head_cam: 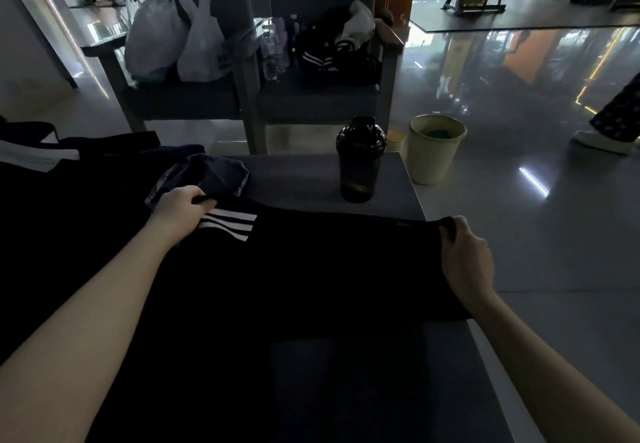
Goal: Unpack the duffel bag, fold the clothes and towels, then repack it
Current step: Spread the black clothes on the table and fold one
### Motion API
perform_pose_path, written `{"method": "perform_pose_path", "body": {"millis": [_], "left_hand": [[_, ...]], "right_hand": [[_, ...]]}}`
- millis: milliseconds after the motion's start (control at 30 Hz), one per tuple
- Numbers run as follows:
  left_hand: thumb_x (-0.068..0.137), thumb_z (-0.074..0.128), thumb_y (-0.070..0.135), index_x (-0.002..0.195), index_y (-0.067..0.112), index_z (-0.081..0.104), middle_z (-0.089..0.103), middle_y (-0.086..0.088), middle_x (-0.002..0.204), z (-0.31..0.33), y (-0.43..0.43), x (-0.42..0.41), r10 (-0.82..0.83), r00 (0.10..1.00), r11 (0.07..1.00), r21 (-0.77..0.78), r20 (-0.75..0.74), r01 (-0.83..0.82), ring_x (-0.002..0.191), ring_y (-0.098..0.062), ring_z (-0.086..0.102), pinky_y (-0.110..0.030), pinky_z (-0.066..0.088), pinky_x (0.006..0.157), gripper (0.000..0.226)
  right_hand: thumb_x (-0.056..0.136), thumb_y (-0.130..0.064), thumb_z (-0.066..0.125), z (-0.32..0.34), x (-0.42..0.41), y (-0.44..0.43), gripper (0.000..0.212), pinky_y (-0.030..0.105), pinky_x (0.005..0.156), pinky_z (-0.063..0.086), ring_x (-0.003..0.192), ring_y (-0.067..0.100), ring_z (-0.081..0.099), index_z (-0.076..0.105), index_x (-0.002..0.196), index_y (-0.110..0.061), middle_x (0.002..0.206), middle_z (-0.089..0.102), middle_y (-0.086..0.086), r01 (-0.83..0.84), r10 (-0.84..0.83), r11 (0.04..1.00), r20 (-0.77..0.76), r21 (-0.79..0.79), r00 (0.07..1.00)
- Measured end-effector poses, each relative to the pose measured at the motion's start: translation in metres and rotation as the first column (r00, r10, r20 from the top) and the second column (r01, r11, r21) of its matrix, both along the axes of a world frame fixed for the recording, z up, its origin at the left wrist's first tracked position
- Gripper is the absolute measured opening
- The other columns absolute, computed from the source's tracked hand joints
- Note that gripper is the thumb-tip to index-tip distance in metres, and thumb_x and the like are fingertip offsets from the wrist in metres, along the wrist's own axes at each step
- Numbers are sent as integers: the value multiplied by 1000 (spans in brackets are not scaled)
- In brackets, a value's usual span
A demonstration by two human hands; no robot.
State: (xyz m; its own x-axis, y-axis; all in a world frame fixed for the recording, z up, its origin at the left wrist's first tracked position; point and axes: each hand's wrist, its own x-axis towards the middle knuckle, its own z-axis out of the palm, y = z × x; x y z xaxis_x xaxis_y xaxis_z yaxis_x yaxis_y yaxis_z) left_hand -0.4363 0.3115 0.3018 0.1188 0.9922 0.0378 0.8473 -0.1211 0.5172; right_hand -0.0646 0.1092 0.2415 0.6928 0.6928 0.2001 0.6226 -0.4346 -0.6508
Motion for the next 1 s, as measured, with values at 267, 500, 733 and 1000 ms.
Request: {"method": "perform_pose_path", "body": {"millis": [267, 500, 733, 1000], "left_hand": [[86, 67, 25, 98, 3, 67, 57, -15, 117, -56, 12, -4, -41, 991, 988, -153, -131, 20, 100, -30, 57, -31, 44, 82, 24], [91, 61, 25, 97, -1, 65, 62, -18, 105, -63, 16, -9, -36, 981, 998, -57, -189, 25, 93, -34, 58, -38, 47, 80, 27], [82, 71, 18, 95, 8, 61, 63, -13, 93, -55, 9, -8, 44, 998, 997, -62, -52, -47, 81, -29, 60, -34, 47, 73, 19], [83, 70, 7, 105, 5, 66, 65, -15, 105, -22, -14, -9, 45, 996, 999, -5, 71, -45, 92, -25, 57, -29, 40, 79, 23]], "right_hand": [[98, -28, 42, -4, 3, 13, 20, 35, 64, 38, 82, 40, 60, 56, 104, -15, 86, 64, 20, 21, -2, 991, 144, -129, 990], [96, -31, 47, -12, 10, 19, 27, 36, 68, 38, 96, 39, 56, 54, 113, -11, 104, 59, 20, -26, 54, 979, 136, -200, 989], [88, -17, 55, -8, 4, 12, 23, 35, 73, 41, 93, 37, 59, 54, 111, -12, 101, 63, 18, -98, 103, 984, 25, -150, 994], [83, -9, 66, 2, 5, 0, 19, 26, 73, 40, 93, 28, 63, 67, 101, -6, 89, 66, 8, -140, 114, 988, -304, -66, 946]]}}
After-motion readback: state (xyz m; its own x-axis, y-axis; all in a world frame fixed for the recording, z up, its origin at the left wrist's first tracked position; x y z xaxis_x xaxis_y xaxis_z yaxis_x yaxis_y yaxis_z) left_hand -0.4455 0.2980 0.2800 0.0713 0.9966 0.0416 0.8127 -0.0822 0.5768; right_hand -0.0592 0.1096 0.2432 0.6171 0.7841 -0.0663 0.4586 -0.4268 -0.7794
